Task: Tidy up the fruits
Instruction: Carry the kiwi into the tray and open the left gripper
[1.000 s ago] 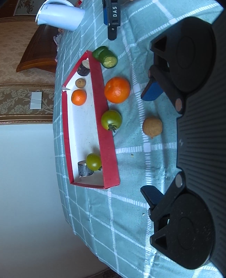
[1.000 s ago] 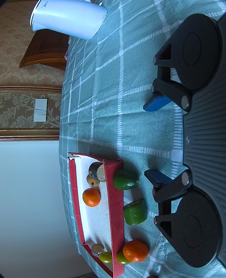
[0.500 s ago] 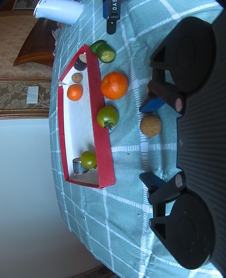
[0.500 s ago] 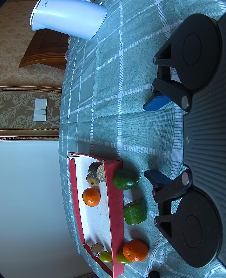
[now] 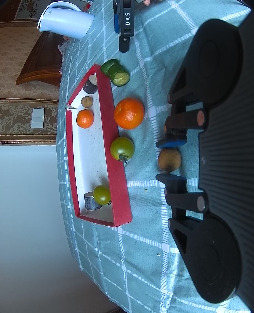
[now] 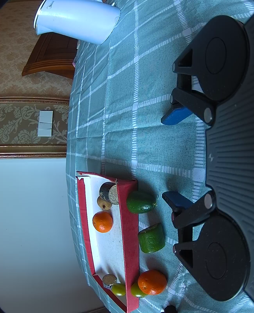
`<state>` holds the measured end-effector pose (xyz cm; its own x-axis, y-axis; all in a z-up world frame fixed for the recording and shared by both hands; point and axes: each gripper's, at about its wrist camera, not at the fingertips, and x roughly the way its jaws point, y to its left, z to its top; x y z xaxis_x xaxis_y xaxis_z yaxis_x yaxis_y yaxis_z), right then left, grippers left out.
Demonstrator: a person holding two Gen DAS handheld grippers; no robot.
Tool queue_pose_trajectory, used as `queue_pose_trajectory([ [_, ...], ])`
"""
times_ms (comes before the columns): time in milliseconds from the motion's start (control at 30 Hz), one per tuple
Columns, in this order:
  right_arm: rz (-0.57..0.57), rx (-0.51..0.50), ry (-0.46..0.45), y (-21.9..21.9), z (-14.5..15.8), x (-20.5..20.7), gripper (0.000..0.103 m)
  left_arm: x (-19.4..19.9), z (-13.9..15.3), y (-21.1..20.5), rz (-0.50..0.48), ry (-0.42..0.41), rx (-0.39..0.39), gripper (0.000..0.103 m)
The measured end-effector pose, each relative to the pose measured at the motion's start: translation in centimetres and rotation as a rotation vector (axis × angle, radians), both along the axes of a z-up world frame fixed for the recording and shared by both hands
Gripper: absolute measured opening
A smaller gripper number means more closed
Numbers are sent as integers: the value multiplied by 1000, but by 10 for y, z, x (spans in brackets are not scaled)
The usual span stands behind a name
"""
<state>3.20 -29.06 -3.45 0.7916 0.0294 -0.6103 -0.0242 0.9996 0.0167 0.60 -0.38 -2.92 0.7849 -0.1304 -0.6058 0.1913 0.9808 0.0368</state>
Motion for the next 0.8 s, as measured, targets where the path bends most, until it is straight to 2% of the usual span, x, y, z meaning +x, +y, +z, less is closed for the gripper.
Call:
queue_pose_trajectory([
  [100, -13, 4, 5, -1, -1, 1, 82, 0, 0, 1, -3, -2, -3, 25],
  [433, -12, 3, 5, -1, -1, 1, 82, 0, 3, 5, 3, -7, -6, 25],
  [800, -9, 5, 7, 0, -2, 1, 84, 8, 20, 21, 21, -40, -48, 25],
])
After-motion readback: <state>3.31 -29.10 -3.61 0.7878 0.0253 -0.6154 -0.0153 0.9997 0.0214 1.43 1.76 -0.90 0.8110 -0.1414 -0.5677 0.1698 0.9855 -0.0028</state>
